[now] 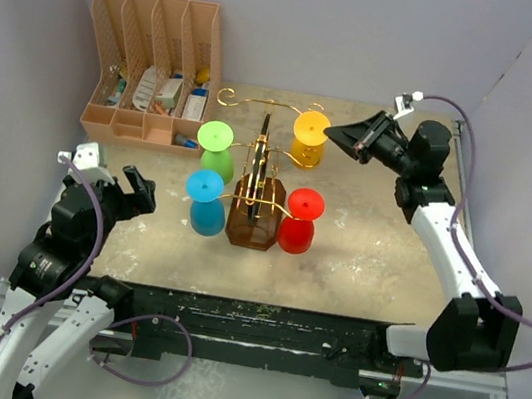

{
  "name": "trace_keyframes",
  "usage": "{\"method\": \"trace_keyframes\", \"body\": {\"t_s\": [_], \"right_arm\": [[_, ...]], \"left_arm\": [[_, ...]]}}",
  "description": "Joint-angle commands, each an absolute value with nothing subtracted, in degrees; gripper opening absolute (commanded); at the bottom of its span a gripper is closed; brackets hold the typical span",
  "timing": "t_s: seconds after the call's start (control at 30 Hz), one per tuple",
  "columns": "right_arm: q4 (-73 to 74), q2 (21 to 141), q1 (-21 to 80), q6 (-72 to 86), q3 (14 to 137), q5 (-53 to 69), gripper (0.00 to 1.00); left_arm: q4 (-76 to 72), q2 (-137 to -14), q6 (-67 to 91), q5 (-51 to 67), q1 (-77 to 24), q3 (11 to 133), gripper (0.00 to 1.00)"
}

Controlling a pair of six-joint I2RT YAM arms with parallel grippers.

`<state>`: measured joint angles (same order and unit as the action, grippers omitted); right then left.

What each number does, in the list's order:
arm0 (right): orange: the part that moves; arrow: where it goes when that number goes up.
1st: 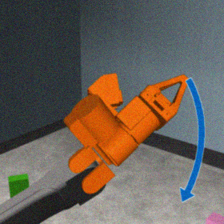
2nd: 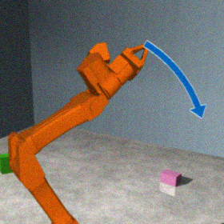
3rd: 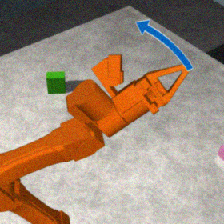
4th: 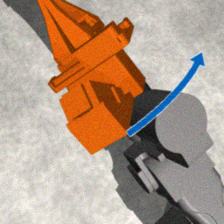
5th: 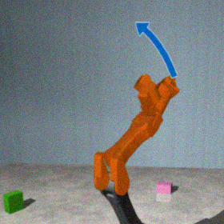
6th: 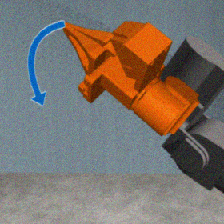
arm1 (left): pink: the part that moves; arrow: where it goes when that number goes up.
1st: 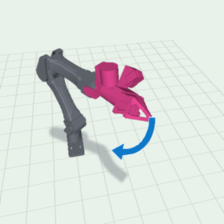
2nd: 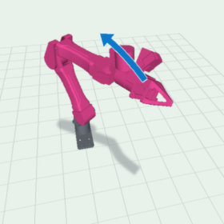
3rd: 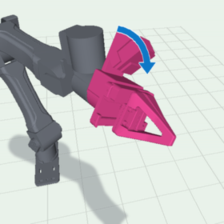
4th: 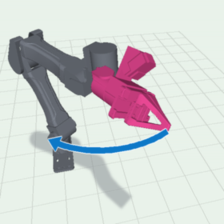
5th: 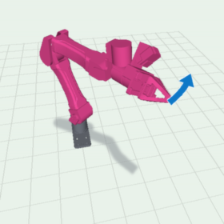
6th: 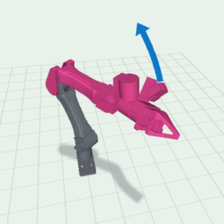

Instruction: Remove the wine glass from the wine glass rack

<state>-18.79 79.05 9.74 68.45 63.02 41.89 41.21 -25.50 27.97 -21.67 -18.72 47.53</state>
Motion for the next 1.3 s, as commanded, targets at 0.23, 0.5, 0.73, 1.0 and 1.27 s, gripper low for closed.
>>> {"method": "trace_keyframes", "body": {"t_s": [0.23,0.5,0.73,1.0,1.27], "right_arm": [[0.65,63.07,9.32,55.49,68.04,21.20,0.00],[14.62,54.93,9.73,30.43,77.10,13.73,0.00],[17.67,46.64,12.23,14.41,80.22,23.00,0.00],[22.73,45.31,17.77,5.67,86.63,38.75,0.00],[24.84,47.70,26.14,-1.22,87.96,31.92,0.00]], "left_arm": [[38.03,-23.49,28.07,-21.92,-18.35,47.98,0.79],[36.38,-24.48,27.50,-16.93,-18.35,53.02,0.61],[36.83,-32.79,29.37,-0.15,-18.35,70.22,0.71],[37.97,-42.00,40.27,23.92,-18.36,81.76,0.77],[35.19,-47.14,51.57,39.16,-18.31,84.41,0.77]]}}
